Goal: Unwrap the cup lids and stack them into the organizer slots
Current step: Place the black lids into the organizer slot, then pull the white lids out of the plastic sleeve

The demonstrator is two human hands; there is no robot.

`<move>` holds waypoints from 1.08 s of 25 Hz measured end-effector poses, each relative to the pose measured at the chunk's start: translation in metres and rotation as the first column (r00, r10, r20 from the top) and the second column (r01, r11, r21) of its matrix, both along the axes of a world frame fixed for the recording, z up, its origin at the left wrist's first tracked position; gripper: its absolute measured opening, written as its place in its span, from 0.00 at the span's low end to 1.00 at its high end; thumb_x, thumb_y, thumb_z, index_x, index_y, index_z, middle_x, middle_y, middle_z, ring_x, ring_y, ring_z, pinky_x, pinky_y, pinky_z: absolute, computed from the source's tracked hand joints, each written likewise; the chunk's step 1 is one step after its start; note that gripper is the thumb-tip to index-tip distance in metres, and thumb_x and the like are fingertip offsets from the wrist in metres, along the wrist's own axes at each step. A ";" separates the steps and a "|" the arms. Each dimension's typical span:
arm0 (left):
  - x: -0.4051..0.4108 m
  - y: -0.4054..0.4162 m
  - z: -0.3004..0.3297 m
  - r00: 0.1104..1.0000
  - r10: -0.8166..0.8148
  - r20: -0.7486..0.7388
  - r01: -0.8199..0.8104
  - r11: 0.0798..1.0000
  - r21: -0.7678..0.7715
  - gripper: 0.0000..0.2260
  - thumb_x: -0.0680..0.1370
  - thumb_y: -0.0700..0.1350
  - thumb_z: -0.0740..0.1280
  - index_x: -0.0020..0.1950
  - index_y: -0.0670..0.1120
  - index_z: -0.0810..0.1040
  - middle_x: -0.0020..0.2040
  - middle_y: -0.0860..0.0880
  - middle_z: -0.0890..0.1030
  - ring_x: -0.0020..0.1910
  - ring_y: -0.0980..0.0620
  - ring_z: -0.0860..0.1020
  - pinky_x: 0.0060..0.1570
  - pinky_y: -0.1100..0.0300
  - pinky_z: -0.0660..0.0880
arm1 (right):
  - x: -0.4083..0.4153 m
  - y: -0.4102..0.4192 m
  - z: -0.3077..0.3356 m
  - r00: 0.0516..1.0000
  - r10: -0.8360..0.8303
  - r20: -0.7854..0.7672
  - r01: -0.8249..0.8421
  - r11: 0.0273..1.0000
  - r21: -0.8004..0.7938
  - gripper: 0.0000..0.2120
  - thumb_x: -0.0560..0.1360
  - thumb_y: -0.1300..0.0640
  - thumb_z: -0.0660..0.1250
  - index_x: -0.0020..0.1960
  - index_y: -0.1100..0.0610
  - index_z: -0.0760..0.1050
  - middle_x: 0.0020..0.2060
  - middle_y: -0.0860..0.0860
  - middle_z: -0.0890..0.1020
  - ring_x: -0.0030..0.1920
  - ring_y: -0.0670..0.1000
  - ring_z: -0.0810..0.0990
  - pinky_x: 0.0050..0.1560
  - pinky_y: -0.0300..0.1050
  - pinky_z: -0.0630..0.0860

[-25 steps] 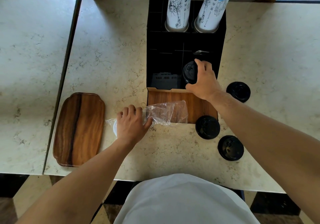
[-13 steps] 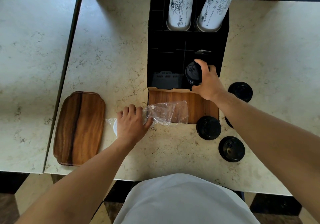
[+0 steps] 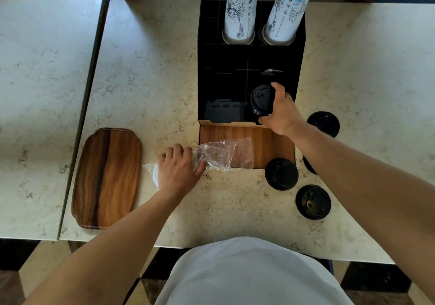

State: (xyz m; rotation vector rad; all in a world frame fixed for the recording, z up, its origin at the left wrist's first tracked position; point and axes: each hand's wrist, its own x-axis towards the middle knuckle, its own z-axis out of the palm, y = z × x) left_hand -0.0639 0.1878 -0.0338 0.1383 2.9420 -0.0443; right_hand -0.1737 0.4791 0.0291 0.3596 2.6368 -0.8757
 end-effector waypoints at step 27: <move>0.018 0.008 0.011 0.994 -0.095 0.058 0.082 0.977 0.197 0.32 0.76 0.70 0.57 0.69 0.47 0.71 0.63 0.45 0.72 0.62 0.44 0.71 0.63 0.48 0.68 | 0.114 -0.060 -0.011 0.929 -0.067 0.365 0.286 0.754 -0.591 0.13 0.81 0.69 0.64 0.63 0.63 0.81 0.59 0.57 0.85 0.59 0.52 0.85 0.65 0.48 0.80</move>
